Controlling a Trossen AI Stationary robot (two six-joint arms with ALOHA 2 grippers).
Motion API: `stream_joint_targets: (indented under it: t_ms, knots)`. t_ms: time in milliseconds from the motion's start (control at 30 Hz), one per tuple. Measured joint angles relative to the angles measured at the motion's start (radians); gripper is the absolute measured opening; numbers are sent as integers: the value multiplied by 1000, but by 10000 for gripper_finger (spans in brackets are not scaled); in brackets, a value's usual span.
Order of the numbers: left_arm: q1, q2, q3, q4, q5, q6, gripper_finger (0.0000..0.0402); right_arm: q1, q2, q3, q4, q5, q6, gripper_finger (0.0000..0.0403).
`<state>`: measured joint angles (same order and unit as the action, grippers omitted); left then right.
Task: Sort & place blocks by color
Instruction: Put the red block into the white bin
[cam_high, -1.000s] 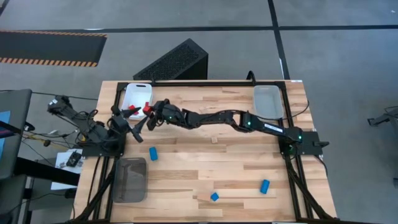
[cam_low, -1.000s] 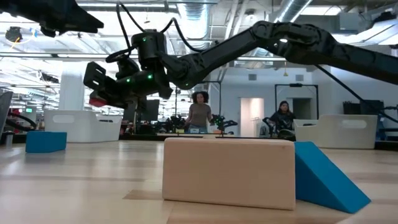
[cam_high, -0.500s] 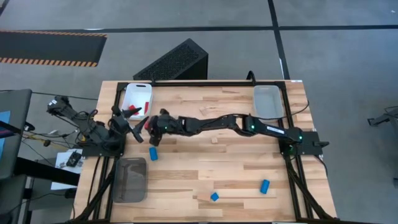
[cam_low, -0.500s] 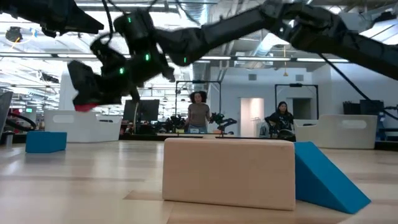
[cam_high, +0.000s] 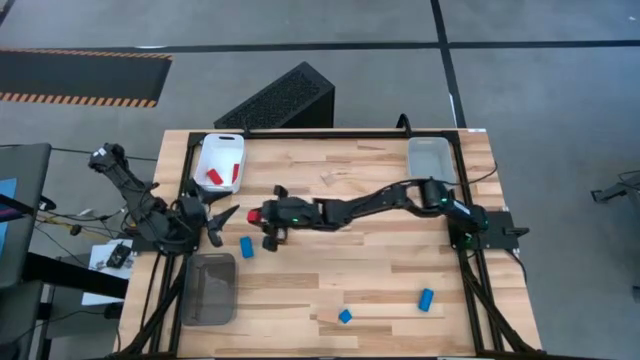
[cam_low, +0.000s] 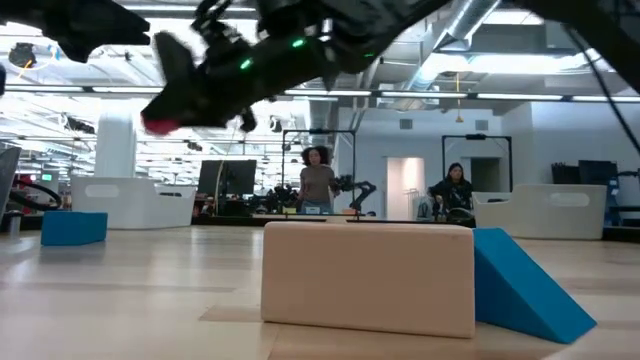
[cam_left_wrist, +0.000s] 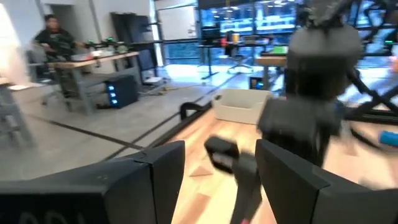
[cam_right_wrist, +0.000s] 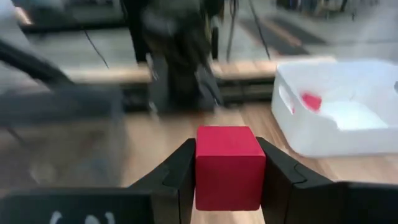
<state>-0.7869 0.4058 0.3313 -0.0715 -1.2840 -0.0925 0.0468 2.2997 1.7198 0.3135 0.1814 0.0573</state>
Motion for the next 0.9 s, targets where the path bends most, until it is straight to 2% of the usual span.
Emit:
stream_joint_targets:
  t_ms: [100, 200, 367, 600, 767, 833, 900]
  knots:
    - [-22, 11, 0, 0, 16, 4, 188, 16, -79, -134, 156, -8, 53, 142]
    - [-27, 32, 0, 9, 38, 32, 188, 28, -133, -209, 226, -53, 92, 142]
    - [-27, 90, 0, 74, 74, 125, 188, 59, -196, -252, 244, -107, 103, 141]
    - [-27, 191, 0, 158, 75, 243, 187, 85, -279, -383, 273, -117, 164, 142]
    - [-27, 250, 0, 178, 77, 293, 187, 83, -300, -514, 510, -134, 280, 142]
    - [-23, 273, 0, 206, 109, 322, 187, 83, -286, -528, 613, -174, 341, 143]
    - [-12, 300, 0, 258, 163, 364, 187, 86, -283, -531, 643, -209, 380, 143]
